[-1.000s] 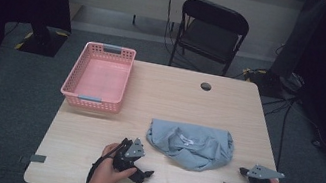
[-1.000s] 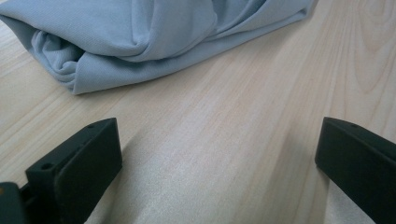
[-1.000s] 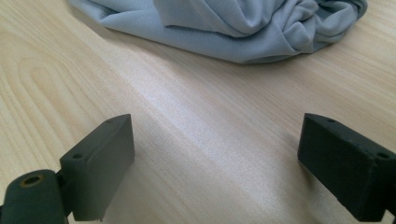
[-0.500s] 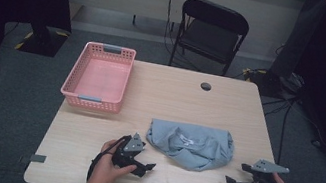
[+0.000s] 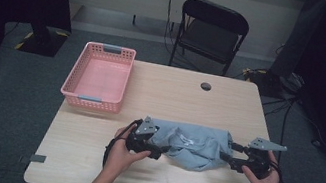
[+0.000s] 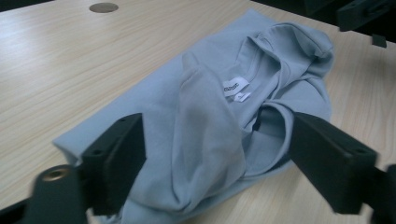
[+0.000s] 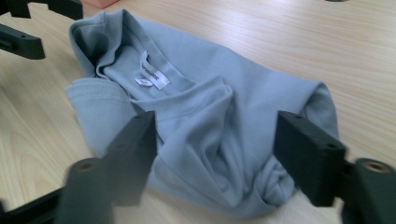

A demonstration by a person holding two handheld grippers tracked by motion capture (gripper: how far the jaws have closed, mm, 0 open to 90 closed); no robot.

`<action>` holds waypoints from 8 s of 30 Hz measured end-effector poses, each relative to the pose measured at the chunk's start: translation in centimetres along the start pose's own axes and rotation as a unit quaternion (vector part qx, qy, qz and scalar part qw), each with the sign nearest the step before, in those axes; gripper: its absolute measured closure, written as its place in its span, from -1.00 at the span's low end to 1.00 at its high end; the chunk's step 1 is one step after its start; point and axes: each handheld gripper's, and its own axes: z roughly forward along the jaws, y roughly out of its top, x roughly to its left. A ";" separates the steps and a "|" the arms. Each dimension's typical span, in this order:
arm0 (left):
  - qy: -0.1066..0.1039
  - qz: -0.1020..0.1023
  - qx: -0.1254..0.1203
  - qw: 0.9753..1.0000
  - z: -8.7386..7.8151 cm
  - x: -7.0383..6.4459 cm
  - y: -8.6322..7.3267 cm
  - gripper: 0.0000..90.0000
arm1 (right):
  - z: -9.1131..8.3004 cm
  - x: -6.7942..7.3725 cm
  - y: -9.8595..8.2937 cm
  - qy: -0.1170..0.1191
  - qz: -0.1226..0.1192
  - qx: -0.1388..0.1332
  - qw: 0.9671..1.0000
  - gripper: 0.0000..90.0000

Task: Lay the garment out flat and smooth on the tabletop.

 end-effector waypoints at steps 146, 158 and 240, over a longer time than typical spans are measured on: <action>0.042 -0.008 0.031 0.999 0.4 0.8 -4.0 -0.65 | 1.1 0.3 -4.5 -0.060 -0.041 0.037 0.997 -0.72; 0.050 -0.012 0.053 0.997 -1.0 0.6 -5.4 -0.65 | 1.2 0.0 -5.7 -0.064 -0.034 0.073 0.995 -0.75; 0.065 -0.001 0.060 0.996 -1.0 0.4 -5.7 -0.75 | 14.0 0.4 6.6 -0.026 -0.052 0.055 0.997 0.94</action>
